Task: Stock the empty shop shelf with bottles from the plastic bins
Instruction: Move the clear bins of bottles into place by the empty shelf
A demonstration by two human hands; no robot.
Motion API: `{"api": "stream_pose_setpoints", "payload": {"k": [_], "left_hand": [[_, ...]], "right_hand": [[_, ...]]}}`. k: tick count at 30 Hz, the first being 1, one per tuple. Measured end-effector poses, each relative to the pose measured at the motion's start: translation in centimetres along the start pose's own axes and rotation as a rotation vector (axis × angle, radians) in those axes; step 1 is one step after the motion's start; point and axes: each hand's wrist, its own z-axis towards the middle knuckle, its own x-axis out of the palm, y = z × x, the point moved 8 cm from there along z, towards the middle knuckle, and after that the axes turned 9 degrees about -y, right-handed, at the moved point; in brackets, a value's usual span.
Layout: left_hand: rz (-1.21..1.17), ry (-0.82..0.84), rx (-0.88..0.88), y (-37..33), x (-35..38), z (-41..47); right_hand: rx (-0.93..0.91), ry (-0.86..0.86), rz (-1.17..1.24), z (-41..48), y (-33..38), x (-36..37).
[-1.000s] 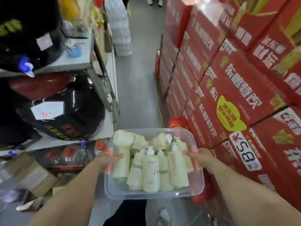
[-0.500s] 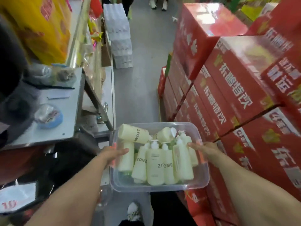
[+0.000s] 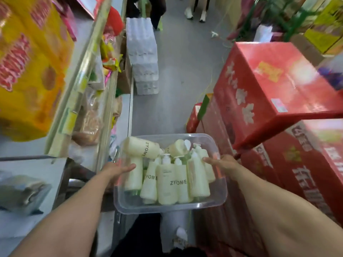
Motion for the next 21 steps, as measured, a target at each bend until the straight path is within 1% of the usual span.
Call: {"api": "stream_pose_setpoints", "payload": {"k": [5,9,13,18,21], "left_hand": [[-0.007,-0.005,-0.044,-6.1,-1.9,7.6],[-0.008,-0.024,-0.053,-12.6,-3.4,12.4],[0.041,-0.056,-0.028,-20.2,-4.7,17.1],[0.092,-0.094,-0.06,-28.2,-5.3,23.3],[0.062,-0.116,-0.085,-33.0,-5.4,27.1]], "right_hand": [[-0.019,-0.002,-0.085,6.6,9.1,2.1],[0.022,0.001,-0.078,11.1,15.1,3.2],[-0.006,-0.007,-0.062,16.2,21.9,3.5],[-0.051,0.022,-0.082,24.9,30.9,4.1],[-0.041,0.057,-0.165,30.3,36.3,4.0]]}}
